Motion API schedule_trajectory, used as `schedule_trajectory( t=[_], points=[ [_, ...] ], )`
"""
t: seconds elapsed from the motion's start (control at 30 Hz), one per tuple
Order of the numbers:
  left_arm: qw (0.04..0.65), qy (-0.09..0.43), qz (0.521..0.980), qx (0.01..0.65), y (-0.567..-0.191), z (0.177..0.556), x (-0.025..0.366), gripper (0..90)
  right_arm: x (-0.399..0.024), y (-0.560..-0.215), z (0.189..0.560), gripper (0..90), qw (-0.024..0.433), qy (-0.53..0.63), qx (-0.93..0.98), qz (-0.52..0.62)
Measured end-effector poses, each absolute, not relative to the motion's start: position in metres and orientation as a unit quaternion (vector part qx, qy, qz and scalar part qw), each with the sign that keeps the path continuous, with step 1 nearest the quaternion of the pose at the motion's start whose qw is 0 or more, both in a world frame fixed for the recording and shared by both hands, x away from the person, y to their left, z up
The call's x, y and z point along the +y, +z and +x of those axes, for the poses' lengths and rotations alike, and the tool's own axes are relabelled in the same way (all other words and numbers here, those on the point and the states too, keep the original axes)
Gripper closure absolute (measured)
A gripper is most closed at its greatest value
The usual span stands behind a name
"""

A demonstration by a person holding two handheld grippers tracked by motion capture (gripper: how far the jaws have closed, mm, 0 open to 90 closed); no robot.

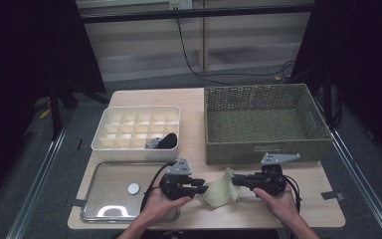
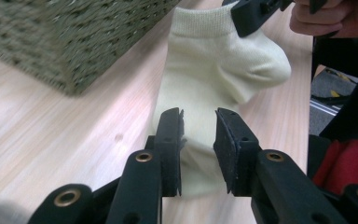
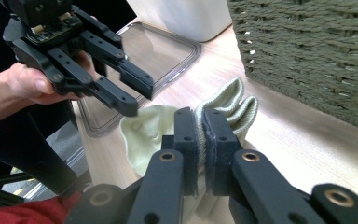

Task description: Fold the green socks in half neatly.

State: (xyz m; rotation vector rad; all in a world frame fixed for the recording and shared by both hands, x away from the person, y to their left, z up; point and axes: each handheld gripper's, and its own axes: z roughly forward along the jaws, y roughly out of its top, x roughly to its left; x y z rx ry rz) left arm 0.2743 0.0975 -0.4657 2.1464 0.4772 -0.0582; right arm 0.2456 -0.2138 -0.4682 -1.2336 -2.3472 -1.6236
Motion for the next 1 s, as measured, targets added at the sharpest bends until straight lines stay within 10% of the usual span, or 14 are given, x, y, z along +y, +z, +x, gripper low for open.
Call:
schedule_trajectory(
  t=[1.0],
  points=[
    [0.399,-0.017,0.898,0.186,-0.497,0.273,0.078,70.1,-0.160,-0.480,0.250,85.1,0.058,-0.495,-0.792,-0.352]
  ],
)
